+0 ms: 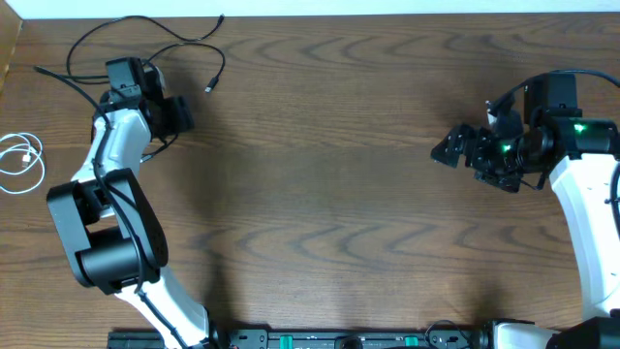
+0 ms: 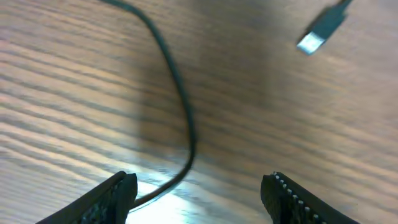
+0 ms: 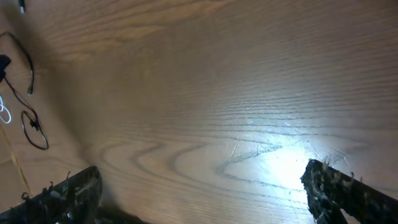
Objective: Untangle cables
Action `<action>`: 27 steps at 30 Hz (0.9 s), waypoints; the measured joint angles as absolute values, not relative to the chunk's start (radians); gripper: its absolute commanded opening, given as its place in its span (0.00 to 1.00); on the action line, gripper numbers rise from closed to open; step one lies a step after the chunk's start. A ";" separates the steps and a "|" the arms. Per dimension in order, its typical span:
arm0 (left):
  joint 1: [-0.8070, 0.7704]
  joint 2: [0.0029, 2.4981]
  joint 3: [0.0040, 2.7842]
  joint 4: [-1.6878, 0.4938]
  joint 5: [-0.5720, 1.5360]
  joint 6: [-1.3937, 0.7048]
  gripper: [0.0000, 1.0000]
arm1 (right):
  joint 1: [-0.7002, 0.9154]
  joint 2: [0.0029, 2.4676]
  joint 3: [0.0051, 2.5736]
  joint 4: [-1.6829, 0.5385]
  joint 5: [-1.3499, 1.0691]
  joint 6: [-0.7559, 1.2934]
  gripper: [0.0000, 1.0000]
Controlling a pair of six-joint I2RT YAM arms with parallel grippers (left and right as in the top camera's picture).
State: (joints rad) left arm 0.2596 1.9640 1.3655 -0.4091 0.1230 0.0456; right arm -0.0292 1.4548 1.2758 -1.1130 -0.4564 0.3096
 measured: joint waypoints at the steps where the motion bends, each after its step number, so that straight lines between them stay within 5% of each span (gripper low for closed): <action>1: 0.261 1.969 1.365 -0.414 0.117 0.064 0.70 | -0.027 1.455 1.276 -1.114 -0.456 0.310 0.99; 10: 0.262 2.040 1.365 -0.442 0.098 0.210 0.68 | -0.012 1.455 1.276 -1.115 -0.456 0.310 0.99; 20: 0.266 2.069 1.364 -0.438 0.106 0.249 0.11 | -0.012 1.455 1.275 -1.130 -0.456 0.310 0.99; 27: 0.327 2.069 1.365 -0.439 0.107 0.243 0.08 | -0.011 1.455 1.275 -1.134 -0.456 0.310 0.99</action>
